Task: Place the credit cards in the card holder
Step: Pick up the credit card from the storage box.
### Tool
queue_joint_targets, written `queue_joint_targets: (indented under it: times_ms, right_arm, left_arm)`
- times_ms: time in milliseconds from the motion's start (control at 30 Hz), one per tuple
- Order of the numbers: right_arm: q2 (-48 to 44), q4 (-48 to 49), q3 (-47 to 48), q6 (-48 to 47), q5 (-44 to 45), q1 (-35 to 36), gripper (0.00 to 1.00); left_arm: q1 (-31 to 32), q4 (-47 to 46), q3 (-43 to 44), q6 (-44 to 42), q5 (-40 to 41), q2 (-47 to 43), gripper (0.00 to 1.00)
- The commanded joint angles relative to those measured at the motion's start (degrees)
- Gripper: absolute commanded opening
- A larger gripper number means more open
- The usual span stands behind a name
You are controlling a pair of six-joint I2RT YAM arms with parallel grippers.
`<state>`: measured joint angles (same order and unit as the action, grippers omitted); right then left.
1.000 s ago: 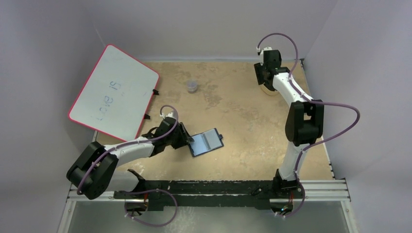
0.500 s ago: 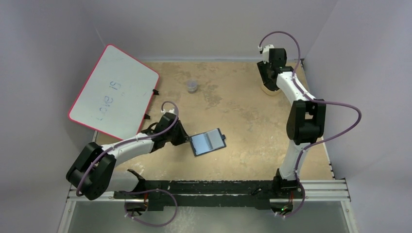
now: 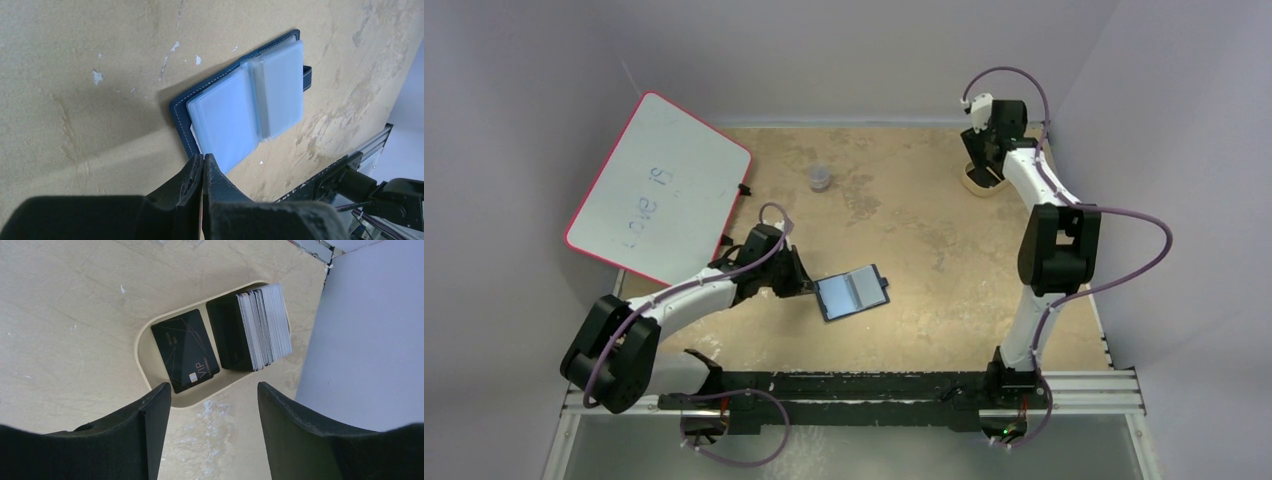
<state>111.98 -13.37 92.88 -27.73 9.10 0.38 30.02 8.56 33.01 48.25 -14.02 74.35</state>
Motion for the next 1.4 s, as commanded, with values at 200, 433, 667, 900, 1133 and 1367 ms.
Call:
queue_joint_targets:
  times_ms: [200,433,667,900,1133,1367]
  right_arm:
    - [4.57,1.09,4.02,-6.16,-2.38,-1.42,0.63]
    - [11.27,0.53,9.15,-8.48,6.72,-3.04,0.65]
    - [12.73,6.38,10.15,-12.37,8.42,-4.13,0.67]
    - [16.94,7.57,12.1,-13.45,10.41,-4.61,0.68]
    - [18.84,8.03,13.29,-14.51,11.44,-4.95,0.62]
    - [19.61,9.08,15.2,-16.04,19.24,-4.89,0.39]
  left_arm:
    - [-0.26,-0.78,1.78,-2.83,-4.52,0.09,0.0]
    - [-0.31,-1.11,2.93,-3.0,-5.19,1.07,0.0]
    - [-0.49,1.28,3.9,-3.75,-4.59,0.02,0.0]
    - [-0.49,3.87,6.66,-4.27,-2.82,-1.44,0.27]
    - [-0.58,11.17,11.81,-8.91,-0.1,-3.07,0.42]
    - [-0.54,9.98,11.99,-7.91,-0.75,-3.8,0.42]
